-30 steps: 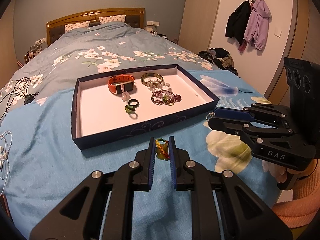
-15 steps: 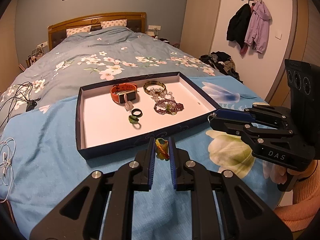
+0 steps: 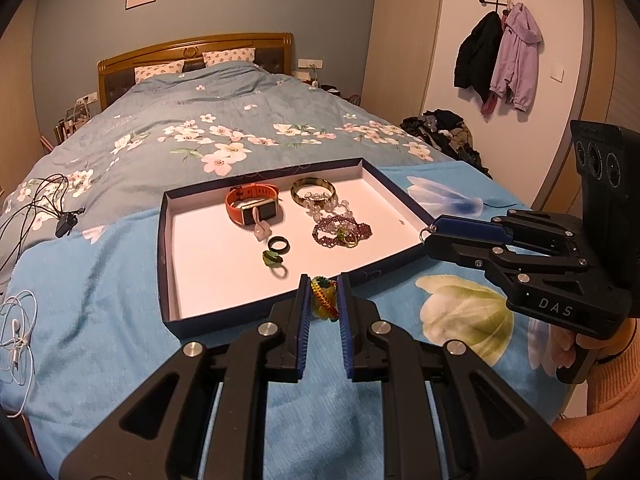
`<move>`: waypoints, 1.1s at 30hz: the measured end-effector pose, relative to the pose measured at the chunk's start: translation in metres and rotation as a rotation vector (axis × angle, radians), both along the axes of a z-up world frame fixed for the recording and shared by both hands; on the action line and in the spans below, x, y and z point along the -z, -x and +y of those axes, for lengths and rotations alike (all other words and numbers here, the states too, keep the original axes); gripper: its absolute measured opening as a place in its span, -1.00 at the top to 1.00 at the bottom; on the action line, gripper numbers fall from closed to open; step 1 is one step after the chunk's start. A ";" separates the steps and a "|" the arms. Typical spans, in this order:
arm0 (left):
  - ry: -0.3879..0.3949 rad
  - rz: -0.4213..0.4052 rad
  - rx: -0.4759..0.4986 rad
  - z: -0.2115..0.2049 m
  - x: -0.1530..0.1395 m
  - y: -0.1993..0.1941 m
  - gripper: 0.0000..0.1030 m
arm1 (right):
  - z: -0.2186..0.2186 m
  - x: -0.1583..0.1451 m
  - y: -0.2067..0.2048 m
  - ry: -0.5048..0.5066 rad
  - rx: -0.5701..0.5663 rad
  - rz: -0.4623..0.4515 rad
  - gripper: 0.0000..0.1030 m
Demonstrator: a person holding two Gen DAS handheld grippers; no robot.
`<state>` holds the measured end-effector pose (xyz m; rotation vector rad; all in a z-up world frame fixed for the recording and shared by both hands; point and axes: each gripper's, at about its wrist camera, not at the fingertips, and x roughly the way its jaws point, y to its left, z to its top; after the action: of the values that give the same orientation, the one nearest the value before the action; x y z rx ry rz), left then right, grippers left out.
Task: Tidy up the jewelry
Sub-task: 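Carry amber ring to tray with left tool while right tool carries silver ring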
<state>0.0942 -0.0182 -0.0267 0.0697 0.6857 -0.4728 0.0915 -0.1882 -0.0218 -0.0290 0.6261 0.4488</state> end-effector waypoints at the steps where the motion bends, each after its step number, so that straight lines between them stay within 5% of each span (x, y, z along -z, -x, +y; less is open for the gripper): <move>1: 0.000 -0.001 -0.001 0.000 -0.001 0.000 0.74 | 0.000 0.000 0.000 0.000 0.000 -0.001 0.65; 33: 0.005 -0.026 -0.034 0.001 -0.012 -0.020 0.74 | -0.004 -0.005 -0.015 -0.018 0.009 -0.007 0.65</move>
<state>0.1138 -0.0169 -0.0149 0.0598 0.6589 -0.4400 0.1070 -0.1923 -0.0168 -0.0101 0.6150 0.4452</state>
